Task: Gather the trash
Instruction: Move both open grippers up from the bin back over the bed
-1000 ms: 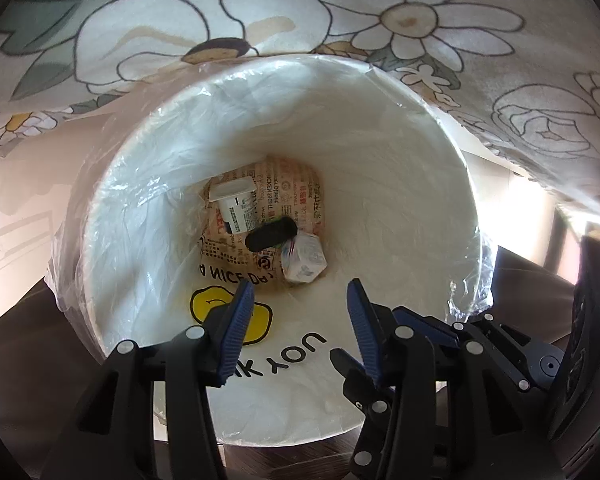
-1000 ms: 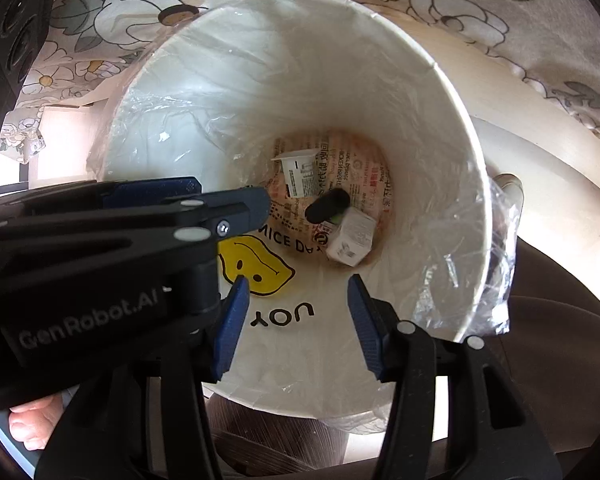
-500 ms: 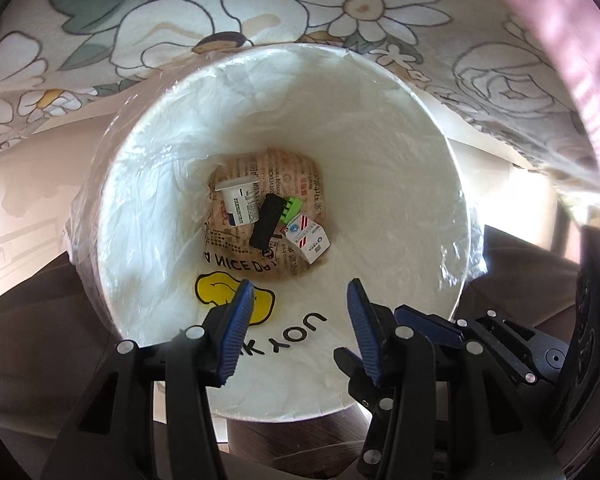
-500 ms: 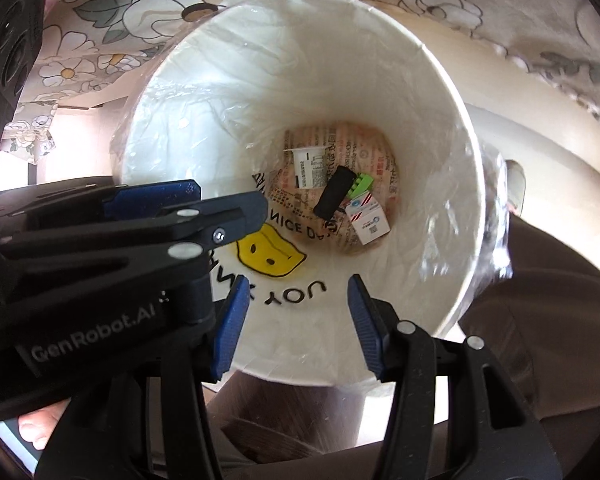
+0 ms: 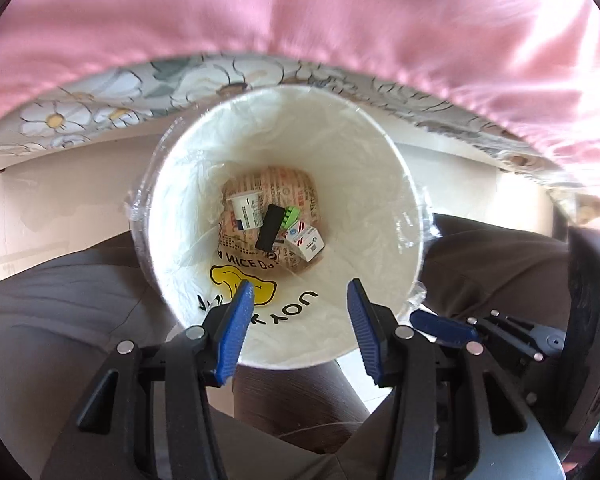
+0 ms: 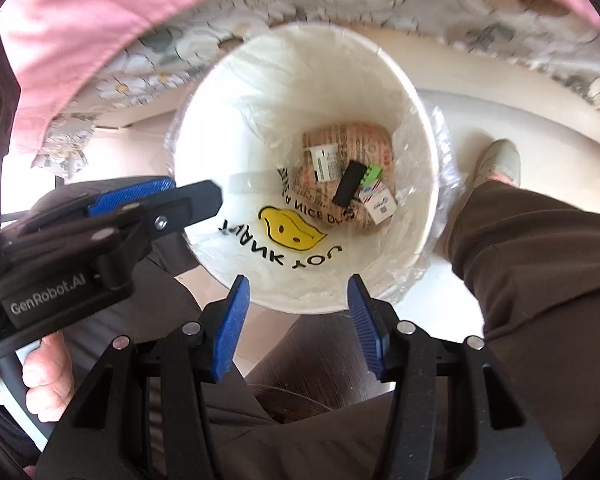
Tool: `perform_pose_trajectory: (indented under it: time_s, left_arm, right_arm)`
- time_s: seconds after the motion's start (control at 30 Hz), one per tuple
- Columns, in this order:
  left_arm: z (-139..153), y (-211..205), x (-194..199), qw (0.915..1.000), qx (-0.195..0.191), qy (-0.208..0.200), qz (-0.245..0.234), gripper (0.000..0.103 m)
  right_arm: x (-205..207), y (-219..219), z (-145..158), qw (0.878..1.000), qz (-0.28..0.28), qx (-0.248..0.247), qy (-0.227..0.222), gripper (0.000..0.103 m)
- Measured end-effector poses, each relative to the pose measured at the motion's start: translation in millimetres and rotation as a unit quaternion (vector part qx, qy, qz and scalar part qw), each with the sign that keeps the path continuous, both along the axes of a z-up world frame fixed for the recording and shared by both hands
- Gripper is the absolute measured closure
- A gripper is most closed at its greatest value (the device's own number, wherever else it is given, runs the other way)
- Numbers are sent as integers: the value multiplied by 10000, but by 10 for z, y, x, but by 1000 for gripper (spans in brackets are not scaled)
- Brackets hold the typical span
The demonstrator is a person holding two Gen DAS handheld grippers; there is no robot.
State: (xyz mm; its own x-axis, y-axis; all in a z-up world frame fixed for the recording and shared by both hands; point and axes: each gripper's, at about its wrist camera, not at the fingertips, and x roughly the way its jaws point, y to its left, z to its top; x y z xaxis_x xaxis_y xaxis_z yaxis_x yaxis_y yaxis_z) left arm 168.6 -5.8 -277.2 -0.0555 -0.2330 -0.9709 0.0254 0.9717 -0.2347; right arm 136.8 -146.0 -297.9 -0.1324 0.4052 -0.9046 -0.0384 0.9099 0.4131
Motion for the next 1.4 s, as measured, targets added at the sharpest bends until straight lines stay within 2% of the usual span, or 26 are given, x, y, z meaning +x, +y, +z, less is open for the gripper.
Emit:
perform_pose_trajectory:
  time_s: [0.07, 0.2, 0.4, 0.6, 0.8, 0.87, 1.0, 1.17, 1.27, 1.4]
  left_arm:
    - [181, 16, -14, 9998, -79, -159, -16, 52]
    - [588, 18, -37, 9985, 0, -526, -175, 52]
    - [1173, 2, 14, 9936, -50, -1063, -383, 52]
    - [1906, -13, 154, 9815, 19, -1822, -596, 49]
    - [2515, -60, 300, 9650, 241, -2480, -823, 49]
    - [2676, -86, 345, 9584, 380, -2671, -935, 48]
    - [2897, -88, 509, 9466, 657, -2969, -1072, 48]
    - [3049, -77, 800, 9393, 832, -3083, -1256, 48]
    - [3088, -97, 982, 9341, 939, -3129, -1437, 44]
    - [3089, -105, 1260, 9294, 1004, -3154, -1631, 42]
  right_arm:
    - [10, -80, 200, 9997, -3, 19, -223, 51]
    - [31, -211, 673, 9967, 158, -68, -796, 51]
    - [95, -369, 1533, 9816, 486, -358, -1811, 51]
    - [240, -522, 2320, 9588, 734, -656, -2663, 51]
    - [450, -607, 2866, 9370, 939, -1024, -3204, 51]
    - [538, -634, 3057, 9262, 1058, -1195, -3416, 51]
    - [742, -659, 3419, 9038, 1181, -1479, -3837, 46]
    - [1000, -613, 3764, 8728, 1436, -1768, -4318, 37]
    - [1182, -537, 3884, 8526, 1642, -1946, -4563, 34]
    - [1468, -455, 3915, 8376, 1999, -2100, -4630, 31]
